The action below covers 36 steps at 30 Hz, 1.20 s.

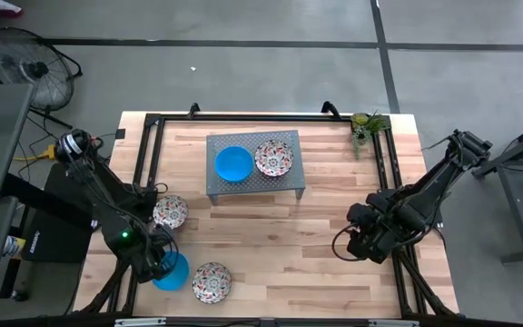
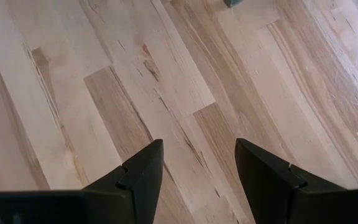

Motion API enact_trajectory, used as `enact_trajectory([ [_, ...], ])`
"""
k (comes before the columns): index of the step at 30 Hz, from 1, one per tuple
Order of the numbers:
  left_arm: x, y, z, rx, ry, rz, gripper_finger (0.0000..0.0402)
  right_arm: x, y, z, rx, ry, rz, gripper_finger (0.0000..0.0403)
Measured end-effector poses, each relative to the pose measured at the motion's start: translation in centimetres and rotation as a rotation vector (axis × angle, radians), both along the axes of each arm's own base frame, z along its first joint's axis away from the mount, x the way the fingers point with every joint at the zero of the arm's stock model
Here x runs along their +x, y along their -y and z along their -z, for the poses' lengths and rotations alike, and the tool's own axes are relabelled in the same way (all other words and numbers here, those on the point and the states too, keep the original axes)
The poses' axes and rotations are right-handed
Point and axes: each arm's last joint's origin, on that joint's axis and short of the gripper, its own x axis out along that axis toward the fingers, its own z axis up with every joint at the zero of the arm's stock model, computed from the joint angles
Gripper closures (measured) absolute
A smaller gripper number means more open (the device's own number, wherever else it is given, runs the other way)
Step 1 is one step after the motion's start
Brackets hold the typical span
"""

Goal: Pick & Place Mini bowls
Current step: Stack the blue bowl on top of the blue bowls on the shelf

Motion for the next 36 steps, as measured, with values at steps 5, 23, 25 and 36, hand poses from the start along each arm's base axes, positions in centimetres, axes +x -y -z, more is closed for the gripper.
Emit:
enact_trajectory([
  [5, -0.1, -0.5, -2.6, 0.033, 0.042, -0.01, 0.0401, 0.0, 0.0, 0.0, 0.002, -0.002, -0.001, 0.0215],
  [23, 3.3, -6.1, -12.2, 0.339, 0.462, -0.326, 0.0402, 0.0, 0.0, 0.0, -0.022, 0.001, -0.035, 0.0215],
  [25, 3.5, -7.0, -13.5, 0.367, 0.468, -0.338, 0.0402, 0.0, 0.0, 0.0, -0.024, 0.0, -0.038, 0.0215],
  [36, 4.8, -12.3, -19.7, 0.501, 0.507, -0.34, 0.0401, 0.1, 0.0, 0.0, -0.034, 0.008, -0.036, 0.0215],
])
